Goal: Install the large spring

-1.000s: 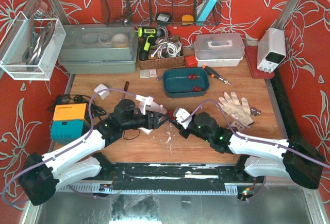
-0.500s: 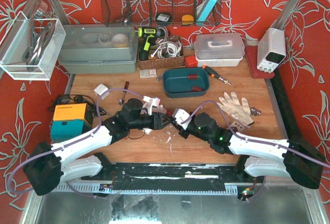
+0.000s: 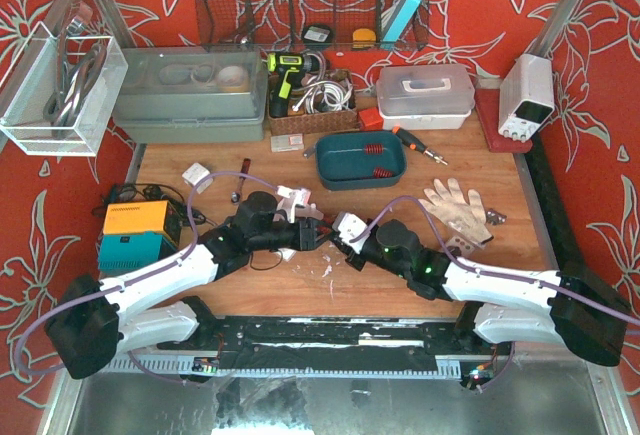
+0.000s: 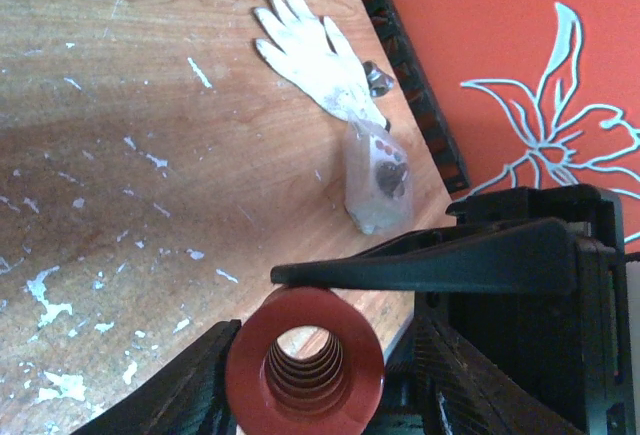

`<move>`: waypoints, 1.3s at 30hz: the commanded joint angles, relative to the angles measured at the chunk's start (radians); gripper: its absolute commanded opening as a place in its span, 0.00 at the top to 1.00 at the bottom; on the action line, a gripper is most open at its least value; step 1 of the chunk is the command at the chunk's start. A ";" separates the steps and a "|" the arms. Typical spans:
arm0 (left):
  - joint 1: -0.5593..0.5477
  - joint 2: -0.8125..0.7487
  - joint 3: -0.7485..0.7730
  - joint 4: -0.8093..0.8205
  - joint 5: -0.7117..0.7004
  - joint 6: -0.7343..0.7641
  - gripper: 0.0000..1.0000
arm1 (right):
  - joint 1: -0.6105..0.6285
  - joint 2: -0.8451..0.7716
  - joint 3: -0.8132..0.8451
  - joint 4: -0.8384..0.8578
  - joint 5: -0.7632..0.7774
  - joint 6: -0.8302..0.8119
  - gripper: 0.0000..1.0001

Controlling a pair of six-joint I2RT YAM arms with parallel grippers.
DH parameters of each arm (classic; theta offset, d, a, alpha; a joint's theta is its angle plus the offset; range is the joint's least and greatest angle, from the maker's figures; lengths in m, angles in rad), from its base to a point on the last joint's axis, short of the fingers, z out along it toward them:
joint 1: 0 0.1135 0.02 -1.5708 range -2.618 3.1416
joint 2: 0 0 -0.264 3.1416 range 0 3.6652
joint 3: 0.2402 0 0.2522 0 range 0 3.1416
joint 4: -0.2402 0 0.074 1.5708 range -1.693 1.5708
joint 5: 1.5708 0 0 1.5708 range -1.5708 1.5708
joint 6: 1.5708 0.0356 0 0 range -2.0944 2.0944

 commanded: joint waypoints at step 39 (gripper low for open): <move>-0.107 -0.142 0.166 -0.683 -0.788 0.176 1.00 | -0.160 -0.236 0.054 -0.402 0.453 0.334 0.01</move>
